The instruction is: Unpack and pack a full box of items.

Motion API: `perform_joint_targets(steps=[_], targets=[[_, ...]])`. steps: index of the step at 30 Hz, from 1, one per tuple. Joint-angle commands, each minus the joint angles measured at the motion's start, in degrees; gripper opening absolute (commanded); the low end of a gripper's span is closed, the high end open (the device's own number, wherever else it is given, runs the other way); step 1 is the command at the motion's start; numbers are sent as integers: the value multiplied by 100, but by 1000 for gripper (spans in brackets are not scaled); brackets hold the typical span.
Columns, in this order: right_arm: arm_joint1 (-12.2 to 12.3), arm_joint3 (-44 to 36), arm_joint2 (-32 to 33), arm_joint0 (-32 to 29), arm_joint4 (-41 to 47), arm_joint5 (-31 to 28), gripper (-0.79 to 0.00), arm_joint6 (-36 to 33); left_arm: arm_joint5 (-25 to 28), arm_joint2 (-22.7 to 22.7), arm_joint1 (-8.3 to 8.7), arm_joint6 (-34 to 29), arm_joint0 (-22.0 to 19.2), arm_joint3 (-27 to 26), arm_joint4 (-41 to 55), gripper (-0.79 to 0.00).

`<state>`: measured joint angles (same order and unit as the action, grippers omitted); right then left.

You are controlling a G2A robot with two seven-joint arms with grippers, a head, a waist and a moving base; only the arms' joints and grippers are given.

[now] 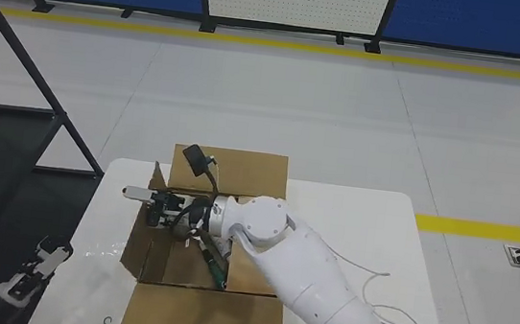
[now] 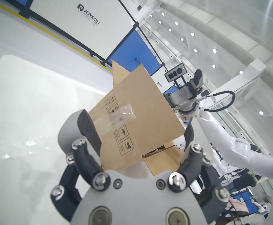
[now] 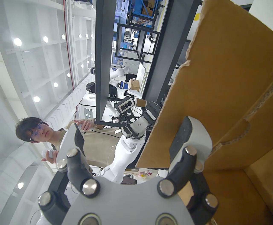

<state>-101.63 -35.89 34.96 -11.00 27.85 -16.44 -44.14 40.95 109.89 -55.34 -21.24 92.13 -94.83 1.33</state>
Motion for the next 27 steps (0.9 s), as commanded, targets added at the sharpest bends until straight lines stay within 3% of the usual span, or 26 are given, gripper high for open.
perform_joint_targets(steps=[1,11,19,27], targets=[[-119,150,-69,46,12,-66,0,56,-49,35,-21,213,92,-171,-279,0],[-674,890,-255,208,291,-413,0,-373,-222,98,-109,659,508,-718,-650,0],[-971,1461,-188,351,520,-708,0,-876,-699,-49,-158,874,410,-751,-1190,0],[-1118,1832,-26,482,657,-807,0,-1218,-807,-240,-170,673,256,-560,-1577,0]])
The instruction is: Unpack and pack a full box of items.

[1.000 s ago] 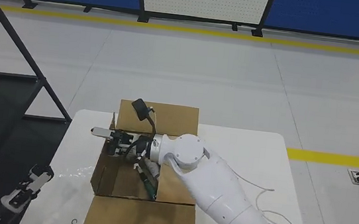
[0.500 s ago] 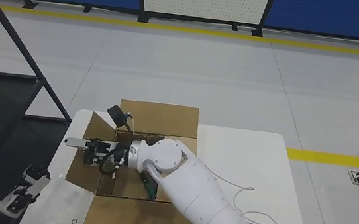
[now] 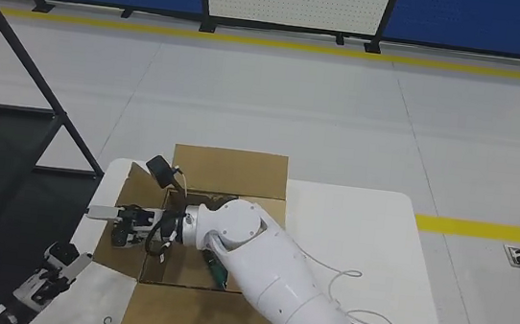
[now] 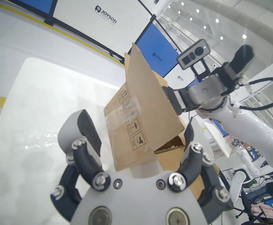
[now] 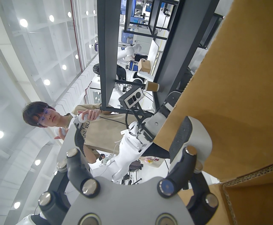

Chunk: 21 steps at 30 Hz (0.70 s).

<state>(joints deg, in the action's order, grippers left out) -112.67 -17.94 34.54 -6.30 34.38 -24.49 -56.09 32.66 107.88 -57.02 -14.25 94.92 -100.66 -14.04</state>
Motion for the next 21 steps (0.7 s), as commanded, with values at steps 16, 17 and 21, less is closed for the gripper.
perform_joint_targets(steps=[16,17,21], targets=[[-86,330,220,51,-323,-537,0,149,-404,-256,-63,127,-206,39,-312,0],[-69,350,240,52,-355,-608,0,169,-464,-271,-67,128,-219,53,-321,0],[31,399,355,70,-443,-930,0,188,-576,-322,-82,137,-260,102,-341,0]])
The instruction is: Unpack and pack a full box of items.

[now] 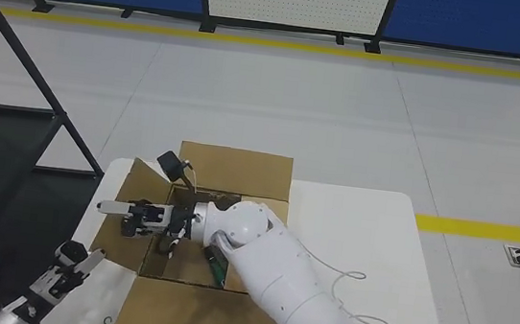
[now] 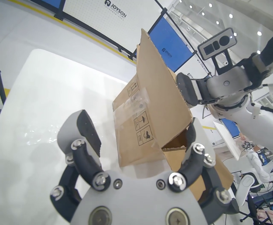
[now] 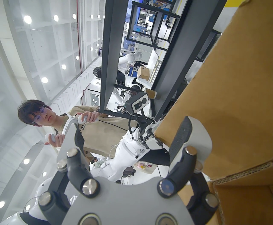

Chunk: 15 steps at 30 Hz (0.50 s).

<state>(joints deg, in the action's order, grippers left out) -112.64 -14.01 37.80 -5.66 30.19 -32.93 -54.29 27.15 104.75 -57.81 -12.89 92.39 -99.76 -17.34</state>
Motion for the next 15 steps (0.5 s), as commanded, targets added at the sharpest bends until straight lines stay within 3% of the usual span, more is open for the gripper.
perform_joint_targets(steps=[1,5,15], targets=[[59,10,61,11,-45,-169,0,20,-53,-17,-7,7,-12,15,-19,0],[201,9,194,10,-136,-521,0,74,-199,-48,-25,23,-11,16,-6,0],[661,-173,591,-127,-331,-1172,0,174,-1143,-144,-53,-325,-231,78,197,0]])
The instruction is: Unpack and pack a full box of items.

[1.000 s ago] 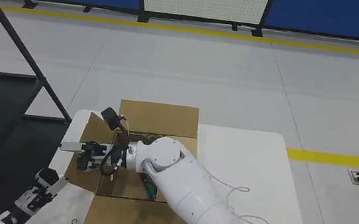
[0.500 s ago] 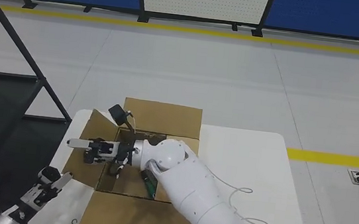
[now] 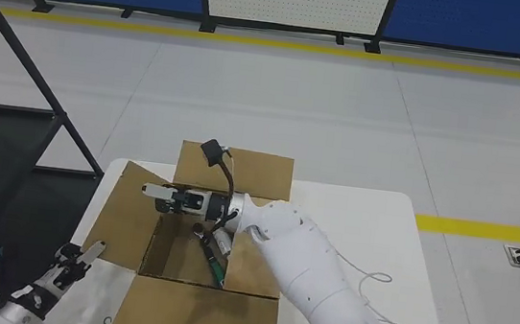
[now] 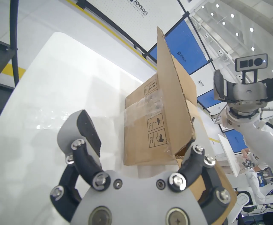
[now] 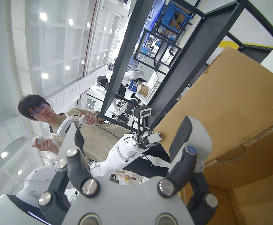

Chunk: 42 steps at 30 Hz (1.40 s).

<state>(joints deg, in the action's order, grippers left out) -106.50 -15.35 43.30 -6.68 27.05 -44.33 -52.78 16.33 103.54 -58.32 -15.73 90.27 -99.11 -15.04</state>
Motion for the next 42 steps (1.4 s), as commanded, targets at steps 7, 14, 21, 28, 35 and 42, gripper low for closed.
perform_joint_targets(steps=[7,14,21,28,35,42], targets=[[396,-428,345,-255,-201,-96,0,122,-422,-233,-9,-237,-247,263,-388,0],[743,-1141,659,-603,-527,93,0,206,-643,-440,-15,-441,-434,436,-732,0],[1049,-2131,998,-1057,-924,551,0,286,-615,-552,-5,-681,-506,494,-1060,0],[1263,-3061,1285,-1516,-1261,1028,0,337,-577,-578,-10,-708,-510,499,-1133,0],[1396,-3681,1484,-1838,-1499,1356,0,350,-448,-271,-2,-582,-411,329,-930,0],[1523,-4155,1674,-2070,-1729,1591,0,222,-261,420,20,-458,22,-374,-706,0]])
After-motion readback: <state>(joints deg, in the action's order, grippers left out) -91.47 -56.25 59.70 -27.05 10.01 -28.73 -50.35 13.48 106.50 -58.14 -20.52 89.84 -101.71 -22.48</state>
